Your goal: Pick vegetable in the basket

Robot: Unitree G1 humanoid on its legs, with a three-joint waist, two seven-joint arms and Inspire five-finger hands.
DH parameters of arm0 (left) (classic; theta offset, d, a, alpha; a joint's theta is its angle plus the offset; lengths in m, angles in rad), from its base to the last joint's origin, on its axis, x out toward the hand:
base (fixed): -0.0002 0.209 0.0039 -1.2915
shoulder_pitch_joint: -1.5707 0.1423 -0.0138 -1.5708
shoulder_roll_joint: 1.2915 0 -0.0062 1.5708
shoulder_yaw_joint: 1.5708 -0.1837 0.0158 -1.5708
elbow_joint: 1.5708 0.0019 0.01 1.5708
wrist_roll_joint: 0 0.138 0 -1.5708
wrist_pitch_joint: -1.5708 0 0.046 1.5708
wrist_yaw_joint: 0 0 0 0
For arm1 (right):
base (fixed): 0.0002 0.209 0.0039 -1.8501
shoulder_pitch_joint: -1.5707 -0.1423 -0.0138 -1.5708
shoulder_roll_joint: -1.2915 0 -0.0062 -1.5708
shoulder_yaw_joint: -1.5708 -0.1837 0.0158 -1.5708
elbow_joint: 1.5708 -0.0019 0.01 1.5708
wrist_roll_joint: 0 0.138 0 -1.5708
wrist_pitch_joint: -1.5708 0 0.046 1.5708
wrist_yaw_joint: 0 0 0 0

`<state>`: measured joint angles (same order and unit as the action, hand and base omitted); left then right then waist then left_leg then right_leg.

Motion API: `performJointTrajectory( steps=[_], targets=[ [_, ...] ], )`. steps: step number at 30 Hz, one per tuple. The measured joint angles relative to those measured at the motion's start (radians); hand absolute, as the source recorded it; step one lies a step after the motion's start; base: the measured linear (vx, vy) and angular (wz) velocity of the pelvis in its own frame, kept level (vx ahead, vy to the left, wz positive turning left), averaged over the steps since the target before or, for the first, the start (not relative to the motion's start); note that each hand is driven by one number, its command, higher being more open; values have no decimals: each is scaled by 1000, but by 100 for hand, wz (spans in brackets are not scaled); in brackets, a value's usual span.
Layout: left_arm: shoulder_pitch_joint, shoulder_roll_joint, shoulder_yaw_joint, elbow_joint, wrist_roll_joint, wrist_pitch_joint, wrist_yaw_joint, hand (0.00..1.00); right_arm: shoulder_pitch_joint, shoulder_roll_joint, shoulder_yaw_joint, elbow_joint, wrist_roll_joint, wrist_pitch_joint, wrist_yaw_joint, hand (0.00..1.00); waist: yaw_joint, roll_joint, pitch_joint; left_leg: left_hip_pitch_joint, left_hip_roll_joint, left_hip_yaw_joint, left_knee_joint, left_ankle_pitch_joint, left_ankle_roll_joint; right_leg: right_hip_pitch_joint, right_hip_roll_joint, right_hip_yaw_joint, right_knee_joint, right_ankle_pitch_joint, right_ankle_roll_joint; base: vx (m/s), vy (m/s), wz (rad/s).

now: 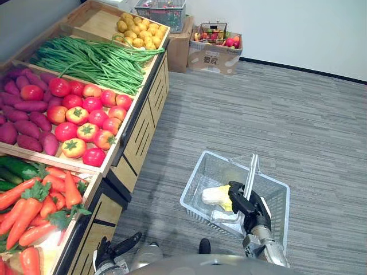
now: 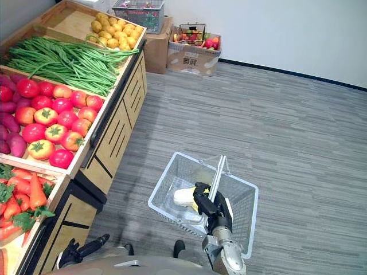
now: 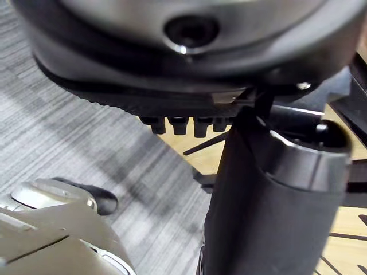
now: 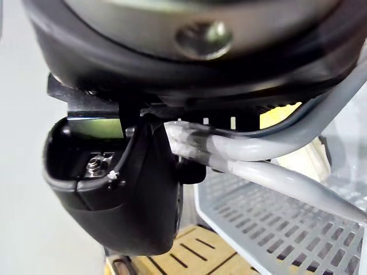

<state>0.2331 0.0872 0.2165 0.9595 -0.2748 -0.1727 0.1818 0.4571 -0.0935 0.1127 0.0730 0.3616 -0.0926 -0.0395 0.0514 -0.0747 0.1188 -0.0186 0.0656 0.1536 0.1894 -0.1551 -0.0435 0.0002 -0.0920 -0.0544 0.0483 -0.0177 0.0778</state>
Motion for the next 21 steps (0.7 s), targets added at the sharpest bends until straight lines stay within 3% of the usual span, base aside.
performJointTrajectory(
  steps=[6,11,14,17,20,21],
  targets=[
    [7,-16,38,-12,-7,-1,-1,100,-75,-29,59,22,-1,0,-8,0,27,-1,12,-74,-2,-42,144,-79,20,6,-10,-38,22,-16,22,-6,59,19],
    [39,-29,78,-21,-7,1,0,100,-125,-30,94,22,-1,0,-7,0,52,-7,55,-115,-16,-87,312,-191,47,-13,-37,-65,198,-123,39,-1,141,29],
    [54,-27,79,-21,-7,3,1,100,-129,-29,111,22,-1,0,-2,0,51,-9,71,-110,-43,-141,357,-216,76,-81,-62,-67,440,-141,28,82,129,60],
    [53,-20,86,-27,-7,4,2,100,-129,-28,132,23,-1,5,12,0,48,-10,87,-81,-69,-206,376,-227,101,-149,-65,22,657,-124,-8,174,80,81],
    [38,-1,105,-40,-7,2,2,100,-148,-28,146,23,-3,14,31,0,46,-15,87,-67,-71,-274,375,-230,106,-179,-53,30,654,-159,-59,174,-7,69],
    [33,3,109,-41,-7,1,3,100,-154,-31,142,24,-3,21,27,0,42,-11,90,-59,-61,-293,367,-231,106,-191,-41,45,594,-172,-53,184,-74,44]
  ],
)
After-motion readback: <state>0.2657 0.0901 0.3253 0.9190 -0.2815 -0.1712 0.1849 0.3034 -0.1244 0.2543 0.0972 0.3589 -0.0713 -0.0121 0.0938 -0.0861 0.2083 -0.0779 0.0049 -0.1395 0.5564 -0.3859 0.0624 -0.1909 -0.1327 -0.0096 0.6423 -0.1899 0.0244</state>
